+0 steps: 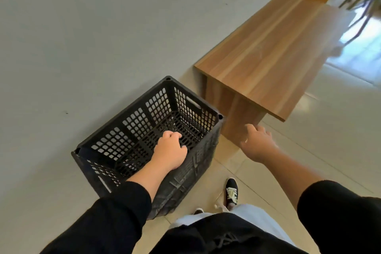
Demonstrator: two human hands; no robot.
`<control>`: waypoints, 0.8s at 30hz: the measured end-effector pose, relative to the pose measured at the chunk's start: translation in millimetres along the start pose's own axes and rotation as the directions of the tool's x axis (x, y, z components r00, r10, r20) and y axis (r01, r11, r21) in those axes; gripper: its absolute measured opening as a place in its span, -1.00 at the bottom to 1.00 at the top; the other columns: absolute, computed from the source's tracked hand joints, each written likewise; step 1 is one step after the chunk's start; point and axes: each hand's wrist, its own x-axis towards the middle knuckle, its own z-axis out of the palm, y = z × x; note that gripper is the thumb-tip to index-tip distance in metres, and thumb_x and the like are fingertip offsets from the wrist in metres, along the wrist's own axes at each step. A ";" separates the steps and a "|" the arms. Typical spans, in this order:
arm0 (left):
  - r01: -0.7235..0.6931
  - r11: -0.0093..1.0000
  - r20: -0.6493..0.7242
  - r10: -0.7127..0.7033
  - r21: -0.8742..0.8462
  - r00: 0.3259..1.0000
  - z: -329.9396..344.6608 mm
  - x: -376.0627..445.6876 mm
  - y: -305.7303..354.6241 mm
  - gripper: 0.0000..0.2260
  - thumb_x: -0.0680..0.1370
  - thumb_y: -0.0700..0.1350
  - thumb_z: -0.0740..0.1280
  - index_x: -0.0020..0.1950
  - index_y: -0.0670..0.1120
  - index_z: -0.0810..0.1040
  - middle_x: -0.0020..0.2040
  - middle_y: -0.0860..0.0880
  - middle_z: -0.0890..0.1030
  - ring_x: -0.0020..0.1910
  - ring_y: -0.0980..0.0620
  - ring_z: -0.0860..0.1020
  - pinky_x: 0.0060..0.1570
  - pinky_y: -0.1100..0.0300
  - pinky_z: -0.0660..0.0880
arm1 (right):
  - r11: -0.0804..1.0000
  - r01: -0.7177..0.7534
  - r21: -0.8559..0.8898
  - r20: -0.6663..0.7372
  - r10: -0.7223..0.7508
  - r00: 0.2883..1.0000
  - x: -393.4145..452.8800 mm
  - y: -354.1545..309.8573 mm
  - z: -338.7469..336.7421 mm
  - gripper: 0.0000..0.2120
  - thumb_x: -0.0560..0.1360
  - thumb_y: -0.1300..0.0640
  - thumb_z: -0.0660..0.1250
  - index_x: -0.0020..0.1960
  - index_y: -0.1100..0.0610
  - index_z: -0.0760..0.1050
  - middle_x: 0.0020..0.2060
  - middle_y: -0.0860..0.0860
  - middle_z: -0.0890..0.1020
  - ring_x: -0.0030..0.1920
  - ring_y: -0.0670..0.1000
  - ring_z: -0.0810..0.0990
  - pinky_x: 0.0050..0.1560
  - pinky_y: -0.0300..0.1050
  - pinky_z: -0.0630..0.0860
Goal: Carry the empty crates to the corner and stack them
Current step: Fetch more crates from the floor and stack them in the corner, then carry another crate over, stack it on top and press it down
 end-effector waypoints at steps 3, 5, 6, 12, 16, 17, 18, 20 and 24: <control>-0.177 0.981 -0.010 0.178 0.080 0.984 8.3 -7.3 39.9 -0.55 0.69 0.05 0.25 0.57 -0.02 0.38 0.57 -0.04 0.29 0.44 -0.12 0.38 0.38 -0.09 0.42 | 0.994 -0.079 0.080 -0.032 0.081 0.996 -27.7 38.0 1.5 -0.32 0.61 0.02 0.27 0.66 0.00 0.10 0.59 0.14 0.25 0.56 0.28 0.23 0.50 0.26 0.34; -0.272 0.954 -0.011 0.275 0.126 0.961 14.4 -13.0 74.1 -0.56 0.69 0.04 0.26 0.56 -0.02 0.39 0.55 -0.05 0.31 0.43 -0.12 0.39 0.37 -0.09 0.43 | 0.985 -0.116 0.129 -0.064 0.125 0.990 -43.2 65.3 -1.3 -0.34 0.62 0.02 0.27 0.66 0.01 0.13 0.59 0.13 0.25 0.55 0.26 0.25 0.50 0.23 0.35; -0.315 0.937 0.002 0.319 0.151 0.948 18.7 -16.7 93.4 -0.56 0.68 0.04 0.26 0.55 -0.02 0.39 0.54 -0.05 0.32 0.44 -0.12 0.38 0.37 -0.09 0.42 | 0.979 -0.137 0.154 -0.082 0.151 0.985 -50.9 80.6 -3.1 -0.34 0.62 0.02 0.27 0.66 0.01 0.13 0.59 0.12 0.25 0.56 0.26 0.25 0.50 0.22 0.35; -0.524 0.798 0.150 0.503 0.297 0.851 64.5 -50.4 208.5 -0.52 0.67 0.03 0.24 0.59 -0.02 0.34 0.55 -0.08 0.34 0.46 -0.15 0.36 0.39 -0.14 0.40 | 0.932 -0.241 0.272 -0.128 0.284 0.950 -97.0 187.1 -10.7 -0.35 0.63 0.00 0.26 0.66 0.01 0.13 0.59 0.10 0.27 0.52 0.25 0.27 0.42 0.23 0.42; -0.621 0.696 0.233 0.578 0.359 0.782 113.2 -87.2 296.8 -0.51 0.68 0.00 0.22 0.62 -0.03 0.30 0.55 -0.10 0.35 0.45 -0.16 0.37 0.38 -0.12 0.39 | 0.886 -0.318 0.338 -0.140 0.381 0.914 -143.3 279.6 -14.9 -0.36 0.64 -0.04 0.25 0.66 -0.02 0.12 0.58 0.08 0.29 0.52 0.23 0.28 0.39 0.18 0.43; -0.644 0.672 0.253 0.594 0.365 0.764 128.1 -98.2 319.4 -0.51 0.68 -0.01 0.22 0.62 -0.04 0.30 0.55 -0.10 0.35 0.46 -0.16 0.37 0.38 -0.11 0.39 | 0.866 -0.342 0.364 -0.139 0.414 0.900 -156.2 304.9 -14.4 -0.36 0.64 -0.05 0.25 0.66 -0.02 0.13 0.59 0.08 0.29 0.53 0.23 0.28 0.41 0.18 0.41; -0.668 0.644 0.280 0.608 0.374 0.743 145.5 -109.6 342.0 -0.50 0.68 -0.02 0.21 0.63 -0.04 0.29 0.55 -0.10 0.34 0.46 -0.16 0.36 0.39 -0.11 0.38 | 0.841 -0.372 0.392 -0.133 0.452 0.882 -169.5 331.6 -12.6 -0.35 0.64 -0.06 0.26 0.66 -0.01 0.13 0.59 0.09 0.28 0.54 0.24 0.27 0.43 0.19 0.39; -0.712 0.586 0.344 0.625 0.388 0.701 180.5 -133.5 383.7 -0.49 0.68 -0.02 0.20 0.64 -0.03 0.28 0.56 -0.09 0.33 0.48 -0.15 0.35 0.40 -0.09 0.34 | 0.781 -0.439 0.444 -0.101 0.530 0.842 -196.3 382.3 -7.4 -0.34 0.64 -0.09 0.27 0.66 -0.01 0.13 0.59 0.12 0.27 0.54 0.26 0.27 0.47 0.21 0.37; -0.782 0.482 0.453 0.638 0.395 0.622 249.2 -181.9 460.1 -0.48 0.68 0.03 0.23 0.64 0.01 0.27 0.58 -0.07 0.33 0.52 -0.13 0.32 0.45 -0.11 0.30 | 0.644 -0.546 0.535 -0.040 0.666 0.745 -253.8 474.6 3.0 -0.32 0.63 -0.13 0.28 0.66 0.00 0.12 0.58 0.15 0.28 0.53 0.28 0.29 0.48 0.16 0.34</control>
